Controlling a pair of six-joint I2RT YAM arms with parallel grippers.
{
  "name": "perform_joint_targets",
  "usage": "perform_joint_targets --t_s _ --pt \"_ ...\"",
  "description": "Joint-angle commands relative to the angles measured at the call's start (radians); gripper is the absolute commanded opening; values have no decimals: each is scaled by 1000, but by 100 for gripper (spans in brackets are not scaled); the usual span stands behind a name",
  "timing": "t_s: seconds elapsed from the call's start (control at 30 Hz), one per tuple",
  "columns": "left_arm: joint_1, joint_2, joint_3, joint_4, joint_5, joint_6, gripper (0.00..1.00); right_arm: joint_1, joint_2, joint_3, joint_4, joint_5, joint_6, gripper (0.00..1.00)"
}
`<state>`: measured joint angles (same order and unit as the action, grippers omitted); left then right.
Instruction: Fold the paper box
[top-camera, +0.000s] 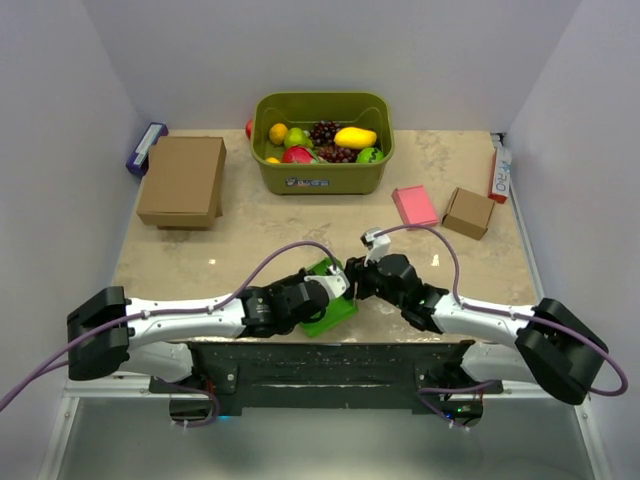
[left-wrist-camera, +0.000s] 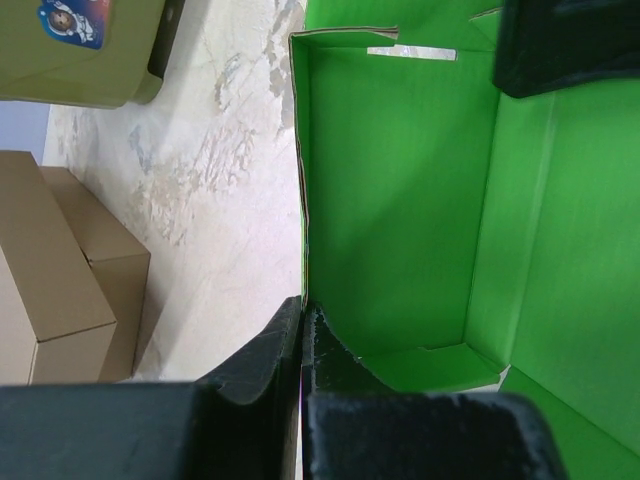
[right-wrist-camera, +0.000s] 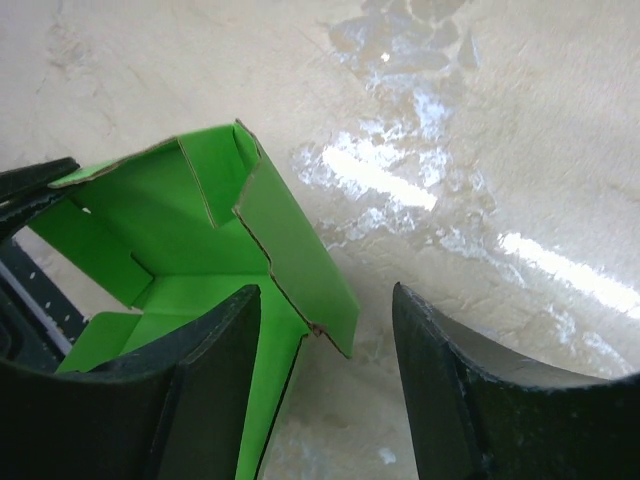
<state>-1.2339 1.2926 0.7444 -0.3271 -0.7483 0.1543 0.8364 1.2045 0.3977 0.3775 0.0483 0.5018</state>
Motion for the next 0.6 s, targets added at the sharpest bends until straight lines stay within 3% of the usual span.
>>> perform_joint_targets --t_s 0.0,0.17,0.37,0.57 --pt "-6 -10 -10 39 -16 17 0 7 38 16 132 50 -69 54" --pt "-6 26 -2 20 -60 7 0 9 64 35 86 38 -65 48" --pt "-3 59 4 8 -123 -9 0 7 24 27 -50 36 7 58" --pt "-3 47 0 10 -149 -16 0 9 69 50 -126 -47 93 59"
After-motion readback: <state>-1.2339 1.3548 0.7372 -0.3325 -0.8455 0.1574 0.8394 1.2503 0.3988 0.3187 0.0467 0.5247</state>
